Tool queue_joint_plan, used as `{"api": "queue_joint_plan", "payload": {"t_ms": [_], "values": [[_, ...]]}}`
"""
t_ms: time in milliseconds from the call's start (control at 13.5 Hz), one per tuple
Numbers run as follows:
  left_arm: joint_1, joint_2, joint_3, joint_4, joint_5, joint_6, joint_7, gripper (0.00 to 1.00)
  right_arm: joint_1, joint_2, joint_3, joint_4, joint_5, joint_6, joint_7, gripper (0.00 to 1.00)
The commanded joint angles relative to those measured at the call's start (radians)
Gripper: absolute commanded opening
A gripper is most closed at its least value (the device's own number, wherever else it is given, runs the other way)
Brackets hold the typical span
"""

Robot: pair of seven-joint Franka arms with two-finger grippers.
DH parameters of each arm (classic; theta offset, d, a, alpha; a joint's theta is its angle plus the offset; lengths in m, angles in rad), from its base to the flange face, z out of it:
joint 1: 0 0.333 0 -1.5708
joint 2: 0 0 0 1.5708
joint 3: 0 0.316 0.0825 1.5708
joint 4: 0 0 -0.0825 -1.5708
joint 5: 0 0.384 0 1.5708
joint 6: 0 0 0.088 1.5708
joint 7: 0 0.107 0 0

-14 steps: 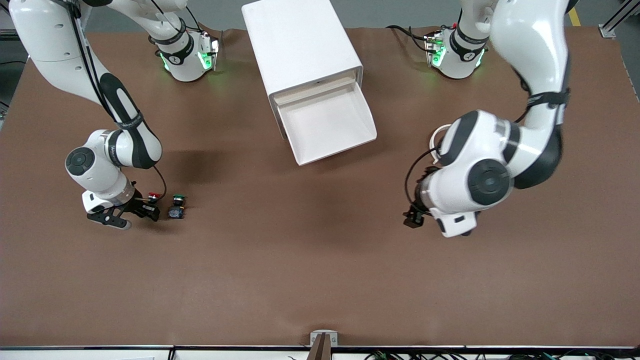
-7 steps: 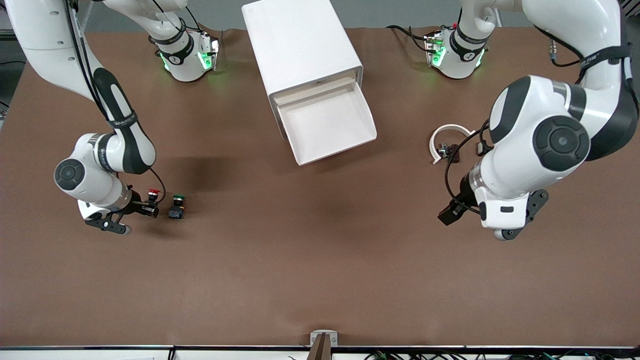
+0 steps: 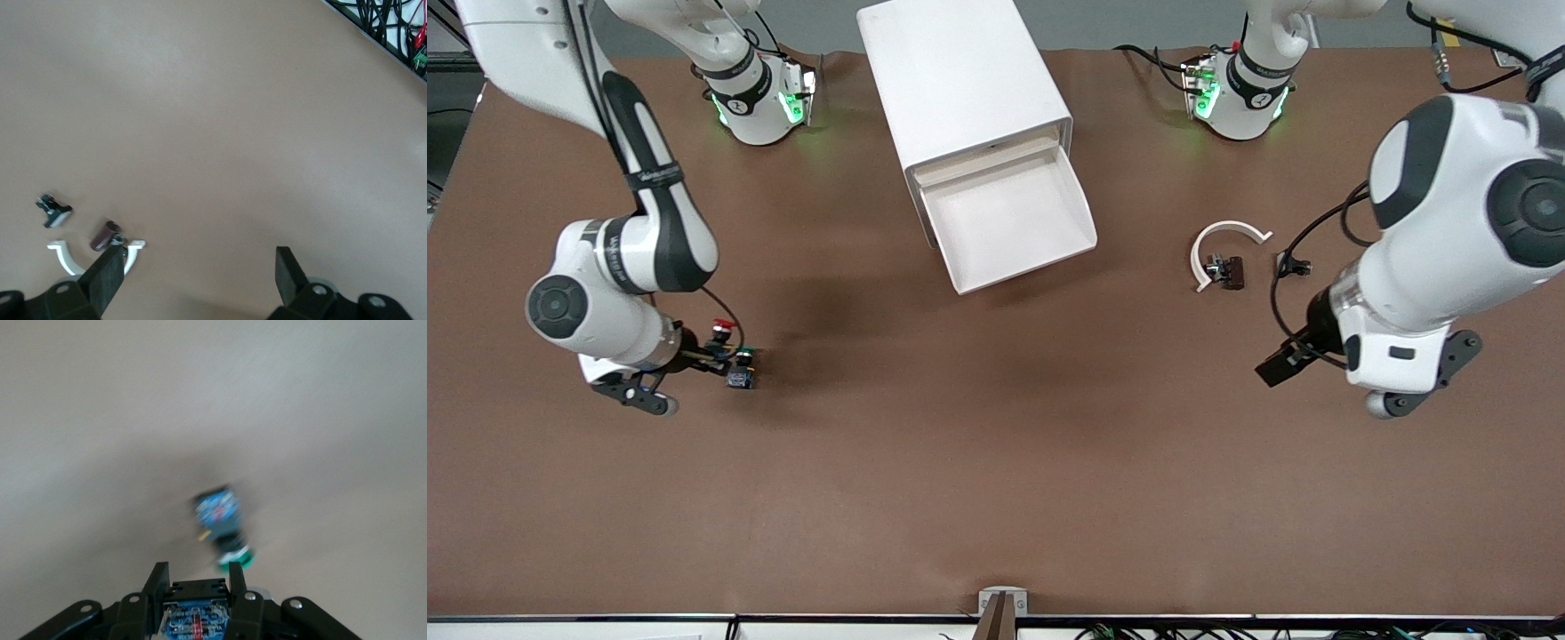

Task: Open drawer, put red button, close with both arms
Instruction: 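Grasp the red-capped button with the right gripper and lift it, then carry the red button into the open drawer and open the right gripper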

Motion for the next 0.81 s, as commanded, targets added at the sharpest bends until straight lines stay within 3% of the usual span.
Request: {"api": "queue_joint_plan", "payload": {"t_ms": [0, 296, 739], "values": [[0.022, -0.113, -0.003, -0.129, 0.017, -0.002, 0.085, 1.00, 0.101, -0.072, -0.005, -0.015, 0.061, -0.056, 0.143, 0.00], [0.074, -0.208, -0.004, -0.214, 0.017, -0.002, 0.215, 1.00, 0.272, -0.095, -0.005, 0.005, 0.062, -0.067, 0.408, 0.00], [0.162, -0.359, -0.006, -0.342, 0.017, -0.002, 0.409, 1.00, 0.516, -0.083, -0.006, 0.180, 0.058, -0.108, 0.776, 0.00]]}}
